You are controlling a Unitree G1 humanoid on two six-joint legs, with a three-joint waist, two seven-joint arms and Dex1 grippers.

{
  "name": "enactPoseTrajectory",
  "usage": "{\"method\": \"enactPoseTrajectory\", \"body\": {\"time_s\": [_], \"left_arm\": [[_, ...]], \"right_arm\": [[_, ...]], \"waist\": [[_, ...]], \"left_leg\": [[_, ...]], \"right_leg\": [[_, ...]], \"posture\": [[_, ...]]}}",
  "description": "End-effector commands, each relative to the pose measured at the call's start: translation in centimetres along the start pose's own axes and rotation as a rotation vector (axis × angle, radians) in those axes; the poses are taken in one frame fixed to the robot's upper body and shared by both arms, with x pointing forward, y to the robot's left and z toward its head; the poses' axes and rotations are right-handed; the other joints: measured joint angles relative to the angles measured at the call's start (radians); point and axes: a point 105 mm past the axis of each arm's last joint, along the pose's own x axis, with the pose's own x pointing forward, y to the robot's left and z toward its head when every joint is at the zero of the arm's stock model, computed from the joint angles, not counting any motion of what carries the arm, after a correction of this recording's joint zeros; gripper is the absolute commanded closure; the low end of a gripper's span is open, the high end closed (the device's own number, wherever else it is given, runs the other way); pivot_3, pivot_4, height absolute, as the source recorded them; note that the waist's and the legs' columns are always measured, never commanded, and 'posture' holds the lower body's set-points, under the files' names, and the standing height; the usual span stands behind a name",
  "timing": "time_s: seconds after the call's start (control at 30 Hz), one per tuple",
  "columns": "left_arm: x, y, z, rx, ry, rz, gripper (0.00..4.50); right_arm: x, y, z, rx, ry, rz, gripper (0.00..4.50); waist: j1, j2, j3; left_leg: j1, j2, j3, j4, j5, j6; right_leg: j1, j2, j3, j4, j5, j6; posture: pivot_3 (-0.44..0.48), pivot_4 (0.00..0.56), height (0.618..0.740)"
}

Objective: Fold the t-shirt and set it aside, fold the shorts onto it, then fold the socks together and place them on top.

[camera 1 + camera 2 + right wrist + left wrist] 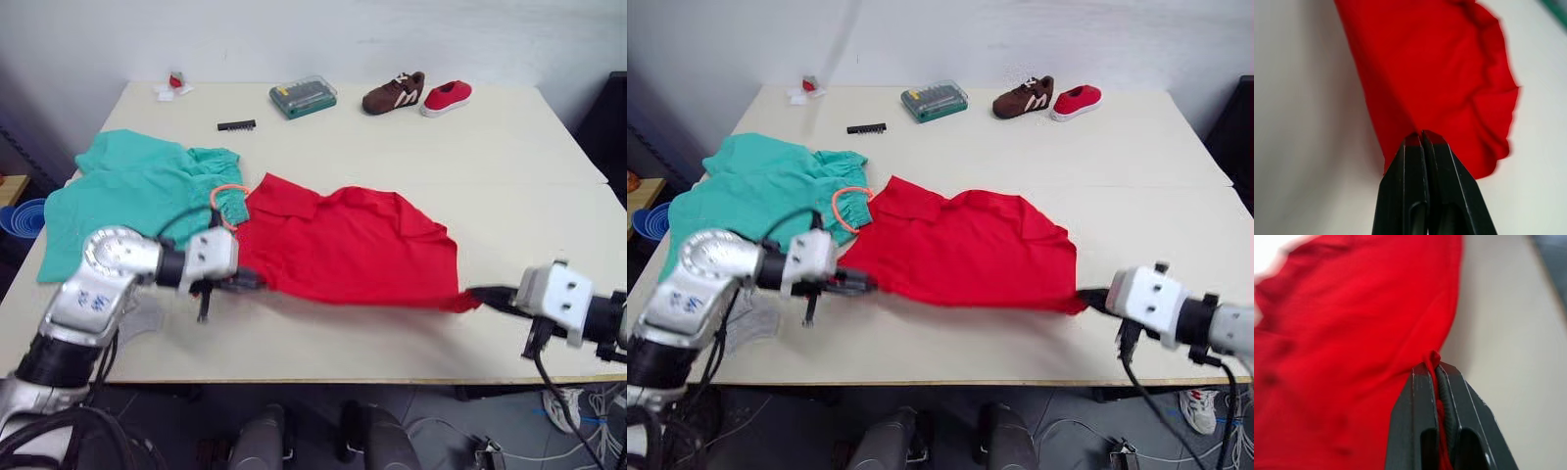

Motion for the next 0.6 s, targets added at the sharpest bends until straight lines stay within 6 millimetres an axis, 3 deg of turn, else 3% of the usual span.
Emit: {"method": "enactPoseTrajectory", "body": {"time_s": [0.03,0.1,0.13,0.2,0.43,0.6], "left_arm": [[-0.2,-1.5,0.3,-0.016,0.018,-0.051,4.49],[-0.4,-2.7,-0.2,-0.066,0.035,-0.097,4.49],[-0.6,-3.2,-0.4,-0.087,0.041,-0.112,4.49],[-0.9,-3.7,-0.9,-0.130,0.054,-0.121,4.49],[-1.2,-5.5,-2.4,-0.222,0.077,-0.165,4.49],[-1.3,-7.4,-3.0,-0.263,0.074,-0.194,4.49]], "right_arm": [[-0.6,1.1,0.1,-0.003,0.011,0.055,4.50],[-1.0,1.6,-0.4,0.027,0.029,0.079,4.50],[-1.2,1.7,-0.6,0.039,0.038,0.084,4.50],[-1.5,2.1,-1.1,0.056,0.061,0.106,4.50],[-2.3,3.8,-3.3,0.067,0.137,0.163,4.50],[-2.3,5.7,-3.2,0.114,0.123,0.208,4.50]], "waist": [[-0.002,-0.005,-0.001],[0.000,-0.006,-0.002],[0.001,-0.004,-0.003],[0.001,-0.004,-0.003],[-0.001,-0.005,-0.003],[-0.002,-0.005,-0.003]], "left_leg": [[0.003,-0.001,0.003,-0.006,0.003,0.000],[0.011,-0.004,0.017,-0.010,0.006,-0.006],[0.010,-0.005,0.018,-0.012,0.009,-0.014],[0.007,-0.004,0.016,-0.008,0.011,-0.015],[0.005,-0.002,0.012,-0.006,0.009,-0.015],[0.006,-0.001,0.012,-0.006,0.003,-0.013]], "right_leg": [[0.000,0.001,0.019,0.009,-0.005,-0.003],[-0.009,0.001,0.043,0.018,-0.025,0.003],[-0.012,0.001,0.043,0.019,-0.026,0.002],[-0.017,0.000,0.039,0.031,-0.022,0.014],[-0.015,0.003,0.032,0.032,-0.026,0.014],[-0.013,0.001,0.033,0.030,-0.022,0.013]], "posture": [[0.000,0.150,0.740],[0.000,0.150,0.740],[0.000,0.150,0.740],[0.000,0.150,0.740],[0.000,0.150,0.740],[0.000,0.150,0.740]]}}
